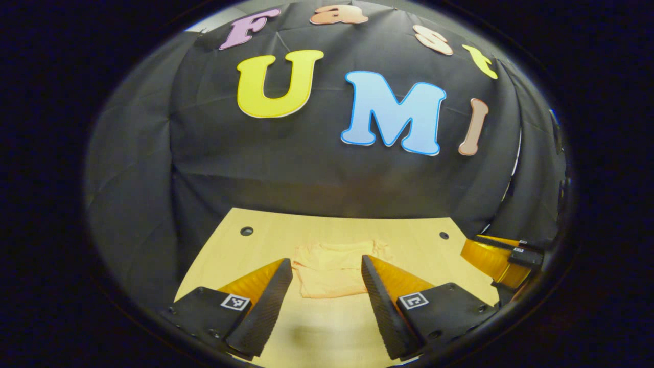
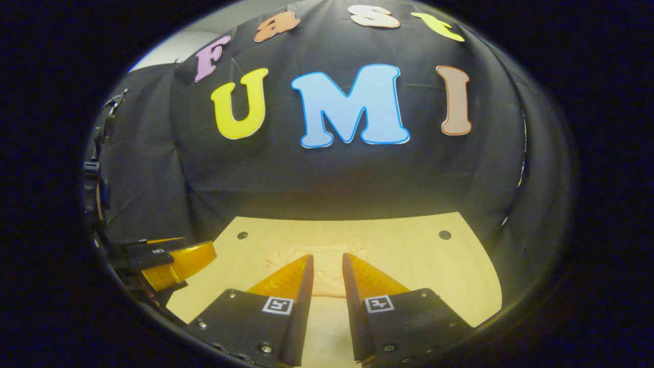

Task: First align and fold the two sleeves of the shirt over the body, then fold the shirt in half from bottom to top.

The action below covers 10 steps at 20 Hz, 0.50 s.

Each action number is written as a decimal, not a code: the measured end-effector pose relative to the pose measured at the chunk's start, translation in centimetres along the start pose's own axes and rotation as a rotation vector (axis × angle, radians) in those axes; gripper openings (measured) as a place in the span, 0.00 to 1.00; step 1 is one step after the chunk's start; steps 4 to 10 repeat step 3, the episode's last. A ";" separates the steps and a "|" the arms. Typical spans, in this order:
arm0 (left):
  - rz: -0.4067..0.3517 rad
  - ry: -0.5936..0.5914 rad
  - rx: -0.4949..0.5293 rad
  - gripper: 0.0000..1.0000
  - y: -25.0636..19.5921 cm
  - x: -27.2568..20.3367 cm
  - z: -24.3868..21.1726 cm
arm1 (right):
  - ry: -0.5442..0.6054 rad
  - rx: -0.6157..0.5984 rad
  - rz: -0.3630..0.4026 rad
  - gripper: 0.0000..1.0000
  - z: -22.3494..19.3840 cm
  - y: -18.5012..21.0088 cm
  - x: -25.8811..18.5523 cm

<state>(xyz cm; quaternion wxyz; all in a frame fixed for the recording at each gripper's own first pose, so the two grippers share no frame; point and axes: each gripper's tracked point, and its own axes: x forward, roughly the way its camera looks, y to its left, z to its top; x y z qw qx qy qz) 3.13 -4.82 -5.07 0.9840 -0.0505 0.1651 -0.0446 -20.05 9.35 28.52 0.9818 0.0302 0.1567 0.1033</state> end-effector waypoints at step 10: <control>-0.008 0.026 -0.015 0.87 -0.2 -0.7 -1.6 | 0.001 -0.005 0.000 0.36 -0.1 0.4 0.2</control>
